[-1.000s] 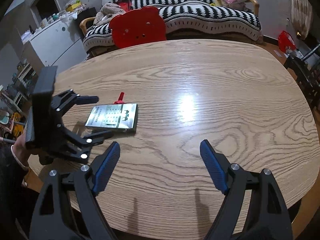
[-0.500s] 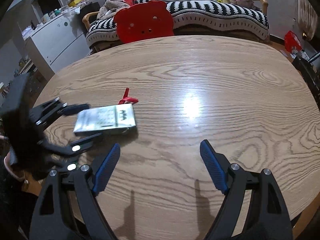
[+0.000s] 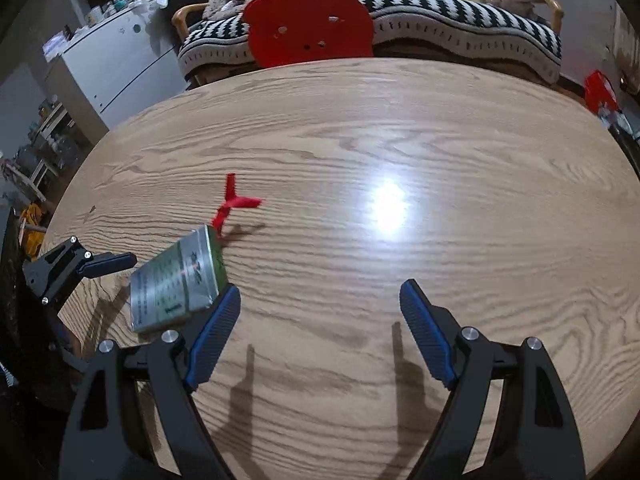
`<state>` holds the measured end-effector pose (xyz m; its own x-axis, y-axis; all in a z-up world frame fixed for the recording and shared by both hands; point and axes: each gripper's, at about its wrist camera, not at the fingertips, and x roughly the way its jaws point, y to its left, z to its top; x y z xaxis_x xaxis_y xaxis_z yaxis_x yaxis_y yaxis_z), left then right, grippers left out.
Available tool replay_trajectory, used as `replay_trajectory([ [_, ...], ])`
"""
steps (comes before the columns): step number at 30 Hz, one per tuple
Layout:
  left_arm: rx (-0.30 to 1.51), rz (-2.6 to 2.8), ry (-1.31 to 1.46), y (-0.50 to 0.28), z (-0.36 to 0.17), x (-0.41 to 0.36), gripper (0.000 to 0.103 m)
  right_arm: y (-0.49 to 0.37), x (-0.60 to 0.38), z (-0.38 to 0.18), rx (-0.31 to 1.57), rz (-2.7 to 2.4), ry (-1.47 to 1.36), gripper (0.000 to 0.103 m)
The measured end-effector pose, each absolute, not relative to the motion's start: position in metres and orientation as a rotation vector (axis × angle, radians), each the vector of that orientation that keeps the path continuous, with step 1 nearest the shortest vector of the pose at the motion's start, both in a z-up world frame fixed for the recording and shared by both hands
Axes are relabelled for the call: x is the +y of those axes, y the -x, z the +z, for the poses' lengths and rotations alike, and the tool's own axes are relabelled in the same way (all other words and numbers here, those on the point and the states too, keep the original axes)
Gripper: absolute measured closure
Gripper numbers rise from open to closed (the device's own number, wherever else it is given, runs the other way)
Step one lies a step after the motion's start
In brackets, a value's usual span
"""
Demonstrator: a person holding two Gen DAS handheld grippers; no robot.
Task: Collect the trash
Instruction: 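Grasp the white cigarette pack with the left tool while the right tool grasps the red ribbon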
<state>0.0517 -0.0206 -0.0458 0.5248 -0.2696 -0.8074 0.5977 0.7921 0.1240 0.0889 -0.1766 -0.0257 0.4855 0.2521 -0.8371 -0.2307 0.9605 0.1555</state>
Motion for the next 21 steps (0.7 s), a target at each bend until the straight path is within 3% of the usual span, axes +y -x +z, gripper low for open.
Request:
replay_trajectory([
  [5,0.876,-0.553,-0.398,-0.064,-0.047,-0.030,0.023,-0.108,-0.165,-0.031,1.045,0.330,-0.096,0.024],
  [6,0.877,-0.564,-0.382,-0.066,-0.047,-0.031,0.028,-0.112,-0.161,-0.032,1.052,0.342,-0.120,0.024],
  [7,0.878,-0.572,-0.367,-0.067,-0.047,-0.031,0.039,-0.116,-0.158,-0.034,1.057,0.353,-0.137,0.024],
  [13,0.855,-0.566,-0.343,-0.066,-0.048,-0.023,0.040,-0.134,-0.136,-0.040,1.071,0.401,-0.176,0.032],
  [15,0.858,-0.555,-0.336,-0.066,-0.047,-0.021,0.040,-0.137,-0.130,-0.040,1.075,0.428,-0.203,0.046],
  [17,0.861,-0.544,-0.329,-0.067,-0.046,-0.020,0.040,-0.138,-0.124,-0.040,1.068,0.428,-0.209,0.052],
  [19,0.862,-0.535,-0.321,-0.067,-0.046,-0.017,0.042,-0.138,-0.122,-0.037,1.061,0.425,-0.218,0.075],
  [21,0.863,-0.526,-0.312,-0.065,-0.046,-0.013,0.043,-0.137,-0.124,-0.034,1.056,0.424,-0.244,0.083],
])
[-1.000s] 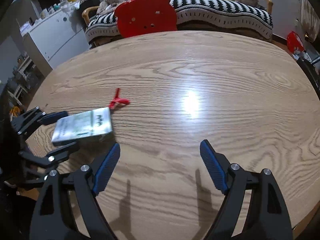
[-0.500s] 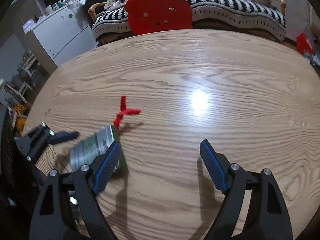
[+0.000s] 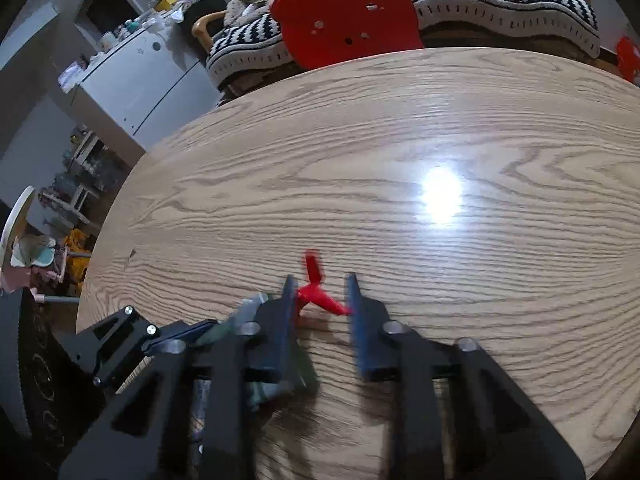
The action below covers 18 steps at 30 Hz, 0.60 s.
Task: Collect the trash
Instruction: 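Grasp the white cigarette pack with the left tool while the right tool grasps the red ribbon, then carry the pack and ribbon to the black bin and open both tools over it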
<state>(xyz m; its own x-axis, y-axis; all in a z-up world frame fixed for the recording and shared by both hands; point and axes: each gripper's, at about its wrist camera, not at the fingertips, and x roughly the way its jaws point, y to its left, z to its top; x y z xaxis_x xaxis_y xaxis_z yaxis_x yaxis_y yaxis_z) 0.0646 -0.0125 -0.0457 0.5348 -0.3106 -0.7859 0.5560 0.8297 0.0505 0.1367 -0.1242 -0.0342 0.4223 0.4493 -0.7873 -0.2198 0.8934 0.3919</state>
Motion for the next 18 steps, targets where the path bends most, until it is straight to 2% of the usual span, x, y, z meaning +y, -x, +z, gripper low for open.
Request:
replay_trajectory([
  [1,0.863,-0.523,-0.306,-0.065,-0.046,-0.010,0.044,-0.135,-0.125,-0.034,1.056,0.426,-0.250,0.089],
  [11,0.820,-0.493,-0.274,-0.053,-0.022,-0.002,0.044,-0.113,-0.151,-0.002,0.962,0.393,-0.260,0.091],
  [18,0.799,-0.489,-0.254,-0.045,-0.004,-0.024,0.045,-0.080,-0.209,0.021,0.903,0.288,-0.216,0.091],
])
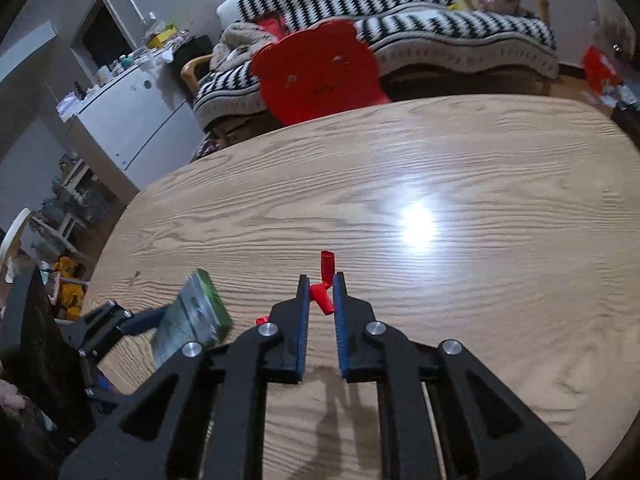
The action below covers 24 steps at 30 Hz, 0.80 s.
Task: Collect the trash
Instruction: 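Carry the pack and ribbon to the black bin and open both tools over it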
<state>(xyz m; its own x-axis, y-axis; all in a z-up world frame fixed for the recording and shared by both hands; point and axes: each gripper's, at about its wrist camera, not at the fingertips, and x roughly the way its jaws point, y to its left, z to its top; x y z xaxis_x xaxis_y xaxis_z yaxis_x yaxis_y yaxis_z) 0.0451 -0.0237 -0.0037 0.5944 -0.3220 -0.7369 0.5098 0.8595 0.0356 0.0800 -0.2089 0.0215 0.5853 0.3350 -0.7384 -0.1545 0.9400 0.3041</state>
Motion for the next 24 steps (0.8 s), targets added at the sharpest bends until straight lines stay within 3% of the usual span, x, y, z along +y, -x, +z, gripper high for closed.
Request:
replay_trajectory([
  [11,0.745,-0.610,-0.318,-0.025,0.024,-0.155,0.045,0.024,-0.376,0.051,0.801,0.014,-0.215,0.091],
  [24,0.742,-0.930,-0.362,0.058,0.012,-0.382,0.045,0.191,-0.595,0.019,0.784,-0.369,-0.368,0.091],
])
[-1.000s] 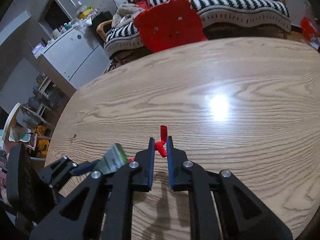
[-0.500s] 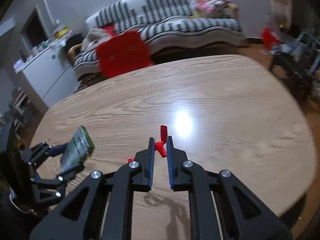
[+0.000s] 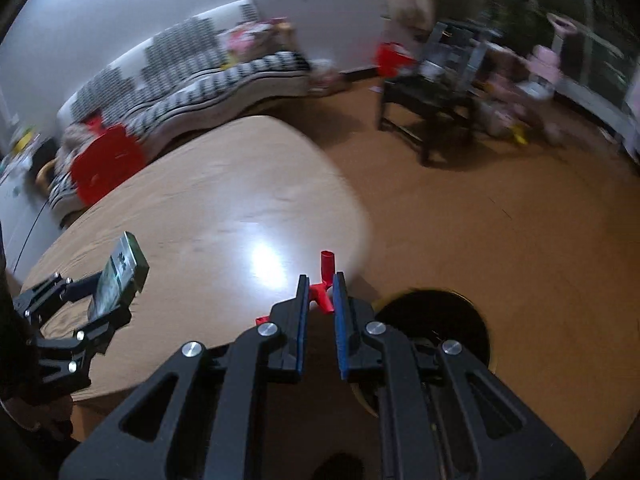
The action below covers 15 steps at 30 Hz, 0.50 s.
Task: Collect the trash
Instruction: 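Carry the pack and ribbon to the black bin and open both tools over it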
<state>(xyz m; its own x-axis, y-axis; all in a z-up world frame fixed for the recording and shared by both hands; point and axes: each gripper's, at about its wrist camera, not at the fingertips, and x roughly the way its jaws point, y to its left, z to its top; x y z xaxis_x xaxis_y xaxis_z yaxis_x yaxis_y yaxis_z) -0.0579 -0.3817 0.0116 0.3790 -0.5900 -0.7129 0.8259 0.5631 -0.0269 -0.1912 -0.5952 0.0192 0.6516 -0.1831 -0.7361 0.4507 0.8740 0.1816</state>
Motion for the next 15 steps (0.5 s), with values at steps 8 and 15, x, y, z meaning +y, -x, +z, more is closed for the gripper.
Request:
replay_trajectory([
  [8,0.784,-1.093,-0.404,0.110,-0.016,-0.480,0.044,0.246,-0.662,-0.012,0.827,-0.476,-0.437,0.091],
  [15,0.830,-1.128,-0.425,0.118,-0.043,-0.525,0.044,0.255,-0.676,-0.021,0.845,-0.502,-0.465,0.090],
])
